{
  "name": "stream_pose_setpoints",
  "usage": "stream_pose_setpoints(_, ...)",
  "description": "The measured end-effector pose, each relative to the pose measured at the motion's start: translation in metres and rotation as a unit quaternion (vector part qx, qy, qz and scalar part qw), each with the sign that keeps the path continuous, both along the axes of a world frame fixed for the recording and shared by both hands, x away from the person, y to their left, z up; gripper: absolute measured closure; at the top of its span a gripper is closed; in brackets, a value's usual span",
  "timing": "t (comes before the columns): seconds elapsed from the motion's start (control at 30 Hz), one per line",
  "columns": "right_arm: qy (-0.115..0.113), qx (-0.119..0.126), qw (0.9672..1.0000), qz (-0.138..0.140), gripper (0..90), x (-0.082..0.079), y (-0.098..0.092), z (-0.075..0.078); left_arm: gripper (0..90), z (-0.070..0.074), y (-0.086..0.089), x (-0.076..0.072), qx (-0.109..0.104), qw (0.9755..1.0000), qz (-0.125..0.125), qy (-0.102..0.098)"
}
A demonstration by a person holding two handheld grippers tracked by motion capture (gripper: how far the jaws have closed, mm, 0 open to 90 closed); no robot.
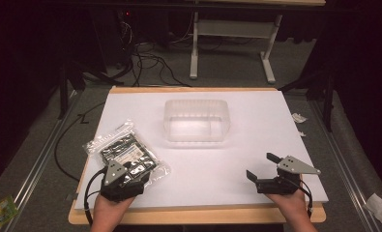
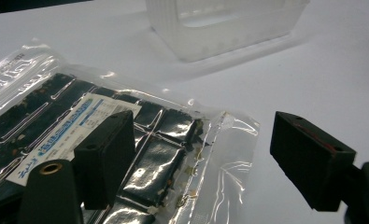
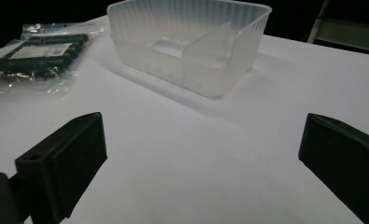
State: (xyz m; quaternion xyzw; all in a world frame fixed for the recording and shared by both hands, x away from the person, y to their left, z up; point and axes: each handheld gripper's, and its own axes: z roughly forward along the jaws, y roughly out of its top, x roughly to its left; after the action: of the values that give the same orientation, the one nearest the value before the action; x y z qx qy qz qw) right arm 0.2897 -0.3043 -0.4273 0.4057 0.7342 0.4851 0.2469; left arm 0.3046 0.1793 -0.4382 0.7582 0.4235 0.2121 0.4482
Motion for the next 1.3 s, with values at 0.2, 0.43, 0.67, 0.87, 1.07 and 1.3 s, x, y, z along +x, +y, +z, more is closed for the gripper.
stream_pose_setpoints(0.2,0.0,0.002,0.9999,-0.011,1.0,-0.001,0.0,0.001,22.8,-0.003,0.003,-0.001,0.006,1.0,-0.007,0.001)
stream_pose_setpoints(0.43,-0.001,0.002,0.9998,-0.02,1.1,0.0,0.0,0.002,22.9,-0.002,0.002,-0.005,0.012,0.9997,-0.019,-0.008)
stream_pose_setpoints(0.67,0.004,0.002,0.9997,-0.024,1.9,0.0,-0.004,-0.001,23.3,-0.005,0.008,0.001,0.012,0.9999,-0.005,0.001)
stream_pose_setpoints(0.87,0.008,-0.004,0.9999,-0.014,2.1,0.002,0.0,-0.003,23.9,-0.007,0.019,0.007,0.006,1.0,0.001,0.002)
stream_pose_setpoints(1.07,0.016,-0.001,0.9998,-0.015,1.3,0.004,0.004,-0.004,23.4,-0.008,0.029,0.014,-0.005,0.9997,0.023,0.004)
stream_pose_setpoints(1.3,0.015,-0.001,0.9998,-0.014,2.0,0.0,0.003,-0.004,23.6,-0.011,0.035,0.031,-0.015,0.9988,0.045,0.009)
